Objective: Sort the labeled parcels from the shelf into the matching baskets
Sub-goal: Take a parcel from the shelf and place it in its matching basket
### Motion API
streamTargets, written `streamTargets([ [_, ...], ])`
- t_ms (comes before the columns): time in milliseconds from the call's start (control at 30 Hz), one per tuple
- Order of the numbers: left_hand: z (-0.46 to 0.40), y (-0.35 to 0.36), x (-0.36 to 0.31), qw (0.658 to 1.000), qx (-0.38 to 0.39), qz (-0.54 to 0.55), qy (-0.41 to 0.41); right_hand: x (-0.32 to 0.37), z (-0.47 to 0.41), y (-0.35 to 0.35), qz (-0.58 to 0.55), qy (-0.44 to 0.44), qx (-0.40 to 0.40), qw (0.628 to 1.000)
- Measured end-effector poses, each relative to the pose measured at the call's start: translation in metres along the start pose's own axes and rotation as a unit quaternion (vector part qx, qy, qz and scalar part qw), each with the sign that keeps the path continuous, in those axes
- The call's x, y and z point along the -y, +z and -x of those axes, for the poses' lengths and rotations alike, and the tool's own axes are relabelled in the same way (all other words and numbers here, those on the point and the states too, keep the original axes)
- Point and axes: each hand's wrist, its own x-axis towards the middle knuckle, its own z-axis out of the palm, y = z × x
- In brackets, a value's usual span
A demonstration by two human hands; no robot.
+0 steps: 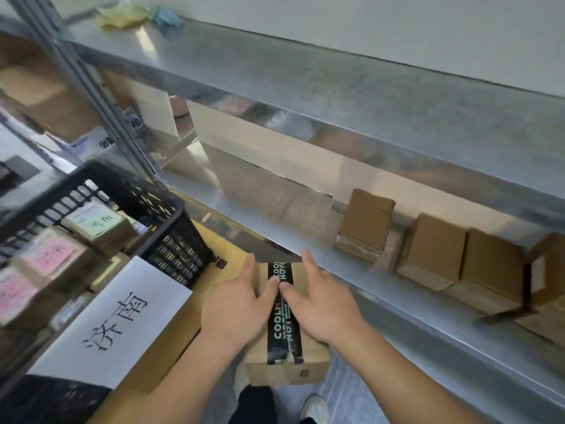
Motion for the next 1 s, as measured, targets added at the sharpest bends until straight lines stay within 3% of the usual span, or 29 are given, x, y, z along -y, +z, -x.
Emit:
streamTargets([
  [233, 0.031, -0.018, 0.028, 0.997, -0.029, 0.071, -0.016, 0.032, 0.032, 0.023, 0.004, -0.055, -0.061, 0.997],
  [433, 0.051, -0.049, 0.054, 0.995, -0.072, 0.066, 0.024, 0.078, 0.061, 0.035, -0.004, -0.086, -0.128, 0.988],
  [533, 0.062, -0.07, 0.074, 0.989, -0.108, 0.096, 0.012, 0.102, 0.072, 0.043, -0.063, -0.077, -0.172, 0.98],
  [633, 0.074, -0.089, 0.097, 0.994, -0.077, 0.081, 0.009, 0.124, 0.086, 0.045, -0.116, -0.077, -0.148, 0.979],
  [733, 0.087, -0.102, 0.117, 0.995, -0.052, 0.076, 0.032, 0.146, 0.098, 0.049, -0.079, -0.06, -0.117, 0.988],
  [1000, 0.113, -0.13, 0.148, 0.984, -0.106, 0.117, 0.079, 0.184, 0.112, 0.077, -0.145, -0.101, -0.192, 0.965],
])
